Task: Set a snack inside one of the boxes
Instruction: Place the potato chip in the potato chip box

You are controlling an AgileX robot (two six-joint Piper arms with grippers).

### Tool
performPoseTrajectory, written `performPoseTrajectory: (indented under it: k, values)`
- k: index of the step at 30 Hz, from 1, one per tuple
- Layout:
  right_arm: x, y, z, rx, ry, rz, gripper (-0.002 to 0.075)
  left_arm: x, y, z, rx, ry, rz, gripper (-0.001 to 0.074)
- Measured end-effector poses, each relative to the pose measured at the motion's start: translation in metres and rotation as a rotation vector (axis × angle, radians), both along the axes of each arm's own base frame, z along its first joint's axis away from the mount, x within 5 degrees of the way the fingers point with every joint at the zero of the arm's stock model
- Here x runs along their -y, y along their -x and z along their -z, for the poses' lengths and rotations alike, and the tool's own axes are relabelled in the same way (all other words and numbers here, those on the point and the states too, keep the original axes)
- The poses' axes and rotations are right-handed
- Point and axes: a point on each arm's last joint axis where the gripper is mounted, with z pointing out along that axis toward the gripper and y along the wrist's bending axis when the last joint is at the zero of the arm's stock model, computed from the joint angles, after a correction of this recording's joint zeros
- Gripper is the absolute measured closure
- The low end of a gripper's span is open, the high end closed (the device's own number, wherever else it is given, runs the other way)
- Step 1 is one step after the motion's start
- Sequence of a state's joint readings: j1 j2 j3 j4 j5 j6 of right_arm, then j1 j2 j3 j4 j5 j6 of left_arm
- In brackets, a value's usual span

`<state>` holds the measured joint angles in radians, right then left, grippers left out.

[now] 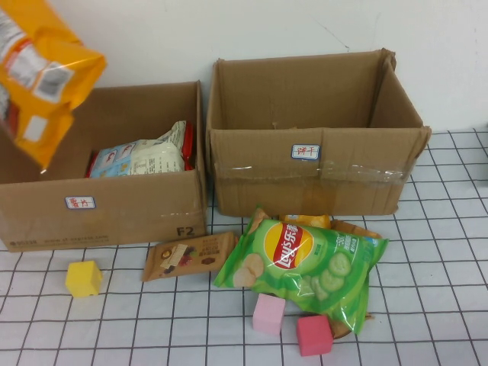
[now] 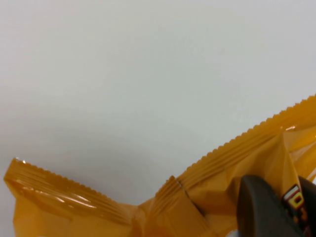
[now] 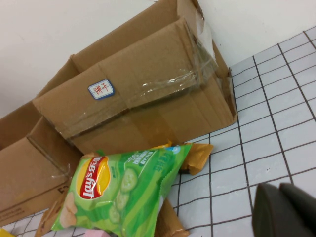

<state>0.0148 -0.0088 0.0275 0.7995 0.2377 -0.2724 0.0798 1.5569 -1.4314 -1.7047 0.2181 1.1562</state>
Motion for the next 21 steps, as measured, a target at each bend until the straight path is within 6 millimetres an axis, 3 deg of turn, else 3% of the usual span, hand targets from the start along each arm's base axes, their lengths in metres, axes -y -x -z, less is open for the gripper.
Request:
performPoseTrajectory:
  k: [8, 11, 15, 17, 19, 21]
  values:
    - [0.000, 0.000, 0.000, 0.000, 0.001, 0.000, 0.0727, 0.010, -0.078, 0.028, -0.024, 0.000, 0.018, 0.0656]
    - [0.000, 0.000, 0.000, 0.001, 0.003, 0.000, 0.0727, 0.011, -0.096, 0.048, -0.049, -0.023, 0.038, 0.0545]
    - [0.000, 0.000, 0.000, 0.002, 0.007, -0.001, 0.0727, 0.012, -0.107, 0.069, -0.081, -0.045, 0.063, 0.0270]
    - [0.000, 0.000, 0.000, 0.003, 0.009, 0.000, 0.0727, 0.013, -0.109, 0.072, -0.083, -0.060, 0.075, 0.0179]
    - [0.000, 0.000, 0.000, 0.004, 0.012, 0.000, 0.0727, 0.014, -0.107, 0.069, -0.069, -0.086, 0.088, 0.0164]
    - [0.000, 0.000, 0.000, 0.005, 0.016, -0.001, 0.0727, 0.015, -0.101, 0.056, -0.032, -0.135, 0.092, 0.0227]
